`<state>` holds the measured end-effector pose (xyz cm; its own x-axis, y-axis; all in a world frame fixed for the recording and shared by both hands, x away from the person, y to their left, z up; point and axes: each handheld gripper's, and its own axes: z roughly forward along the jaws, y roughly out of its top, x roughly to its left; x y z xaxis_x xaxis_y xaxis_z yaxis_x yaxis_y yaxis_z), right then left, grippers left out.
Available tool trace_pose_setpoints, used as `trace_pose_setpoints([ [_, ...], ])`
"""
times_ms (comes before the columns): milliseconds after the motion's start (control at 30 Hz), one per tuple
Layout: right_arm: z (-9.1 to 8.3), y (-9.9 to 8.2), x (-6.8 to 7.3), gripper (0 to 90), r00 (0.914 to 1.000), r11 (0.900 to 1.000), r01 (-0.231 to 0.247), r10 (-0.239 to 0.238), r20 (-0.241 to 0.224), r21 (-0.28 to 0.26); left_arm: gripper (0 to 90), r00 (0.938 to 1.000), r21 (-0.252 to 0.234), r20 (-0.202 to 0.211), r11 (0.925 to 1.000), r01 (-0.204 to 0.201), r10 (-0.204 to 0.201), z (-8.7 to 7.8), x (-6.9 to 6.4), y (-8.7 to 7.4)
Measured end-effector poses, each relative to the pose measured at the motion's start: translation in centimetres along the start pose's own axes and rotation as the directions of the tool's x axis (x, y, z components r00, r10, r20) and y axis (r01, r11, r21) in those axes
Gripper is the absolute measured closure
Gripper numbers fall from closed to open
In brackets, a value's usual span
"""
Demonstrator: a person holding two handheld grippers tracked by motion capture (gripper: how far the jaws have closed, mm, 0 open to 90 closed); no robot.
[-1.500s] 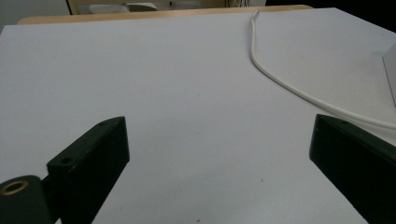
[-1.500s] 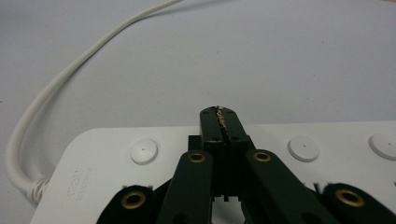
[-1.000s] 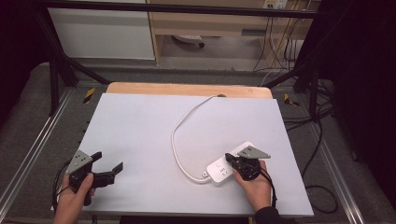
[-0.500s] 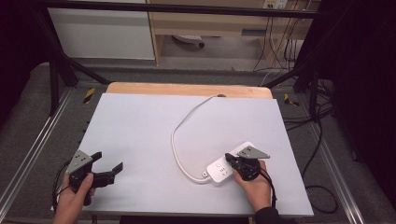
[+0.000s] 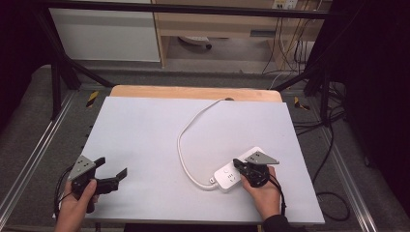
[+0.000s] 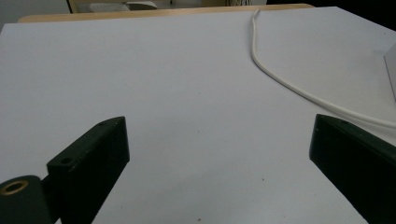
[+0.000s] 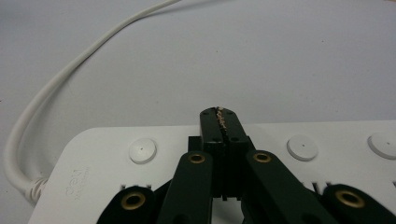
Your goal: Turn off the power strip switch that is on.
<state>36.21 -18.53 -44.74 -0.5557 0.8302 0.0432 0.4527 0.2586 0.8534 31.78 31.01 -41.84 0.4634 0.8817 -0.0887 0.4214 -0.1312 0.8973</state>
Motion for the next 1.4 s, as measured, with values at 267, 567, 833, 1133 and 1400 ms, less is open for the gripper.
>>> trace_pose_setpoints([
  [267, -0.4, 0.1, -0.2, 84.5, 0.9994, 0.9994, -0.032, 0.032, -0.015, -0.009, 4.9, 1.0, -0.005, -0.001, 1.0, 0.0, 0.0, -0.1, 0.0, 0.0],
  [567, -0.8, 0.6, 0.0, 74.3, 0.9999, 0.9991, -0.017, 0.017, 0.002, -0.038, 4.9, 1.0, -0.007, 0.001, 1.0, 0.0, 0.0, 0.0, 0.0, 0.0],
  [833, -1.1, 1.0, -0.2, 57.5, 0.9991, 0.9977, -0.032, 0.034, 0.026, -0.06, 4.9, 1.0, -0.004, 0.001, 1.0, -0.003, 0.003, 0.0, 0.0, 0.0],
  [1133, -1.1, 1.6, -0.2, 33.2, 0.9982, 0.996, -0.052, 0.054, 0.025, -0.073, 4.9, 1.0, -0.003, 0.002, 1.0, -0.004, 0.004, 0.0, 0.0, 0.0],
  [1400, -1.1, 2.3, 0.1, 17.4, 0.9977, 0.9964, -0.067, 0.067, 0.009, -0.053, 4.9, 1.0, 0.0, 0.003, 1.0, -0.002, 0.002, 0.1, 0.0, 0.0],
])
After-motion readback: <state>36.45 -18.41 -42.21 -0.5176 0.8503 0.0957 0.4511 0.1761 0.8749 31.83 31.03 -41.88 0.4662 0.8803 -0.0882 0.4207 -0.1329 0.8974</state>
